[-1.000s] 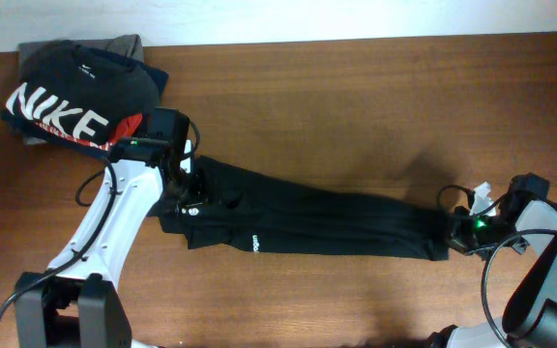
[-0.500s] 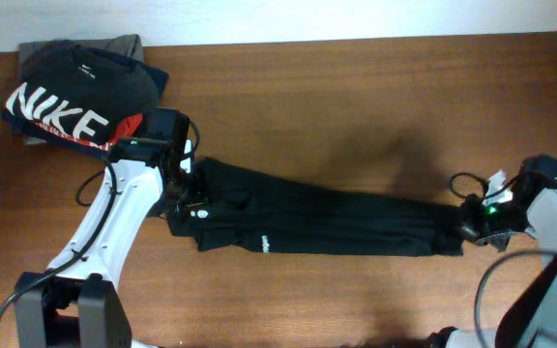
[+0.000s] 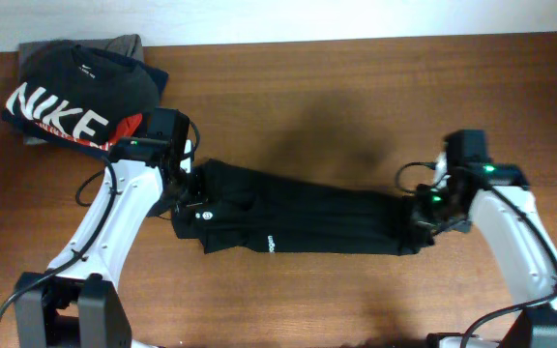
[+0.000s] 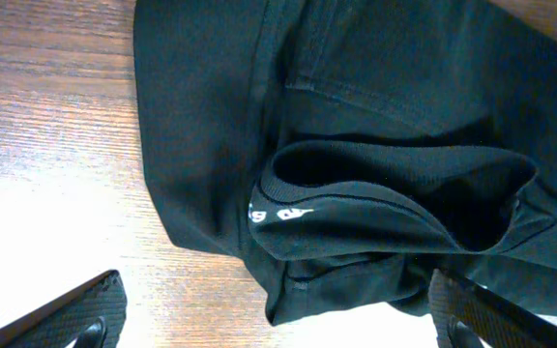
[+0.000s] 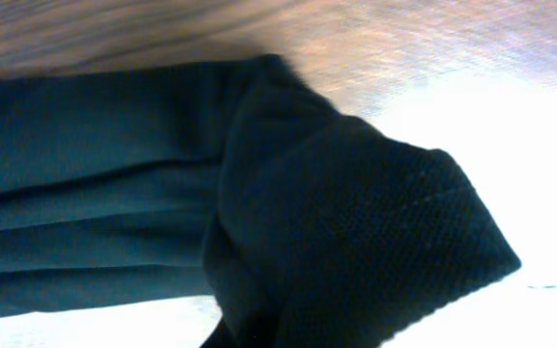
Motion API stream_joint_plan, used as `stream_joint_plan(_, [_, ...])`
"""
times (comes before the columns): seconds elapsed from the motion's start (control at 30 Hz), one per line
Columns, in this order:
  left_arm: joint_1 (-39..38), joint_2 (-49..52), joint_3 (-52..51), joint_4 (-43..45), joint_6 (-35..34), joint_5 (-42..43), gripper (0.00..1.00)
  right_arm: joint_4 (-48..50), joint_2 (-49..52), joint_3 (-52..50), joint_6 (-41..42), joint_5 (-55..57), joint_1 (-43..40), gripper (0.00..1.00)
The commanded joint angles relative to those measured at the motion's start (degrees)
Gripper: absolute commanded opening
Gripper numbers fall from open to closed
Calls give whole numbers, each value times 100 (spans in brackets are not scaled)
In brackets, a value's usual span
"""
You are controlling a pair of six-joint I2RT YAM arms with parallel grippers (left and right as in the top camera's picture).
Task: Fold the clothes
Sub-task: 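Fold the right end leftward toward the left gripper with the right gripper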
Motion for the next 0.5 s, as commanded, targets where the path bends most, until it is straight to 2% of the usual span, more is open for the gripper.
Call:
stream_joint_plan(0.0, [-13, -2, -13, -2, -35, 46, 99, 151, 81, 74, 560, 258, 533, 4])
stream_joint_plan(0.07, [-13, -2, -13, -2, -35, 44, 99, 219, 81, 74, 713, 256, 765, 5])
stream_joint_plan(0.2, [-13, -2, -13, -4, -33, 44, 99, 326, 85, 59, 863, 249, 1147, 15])
stream_joint_plan(0.47, [-13, -2, -13, -2, -33, 46, 99, 820, 85, -262, 1375, 181, 1827, 16])
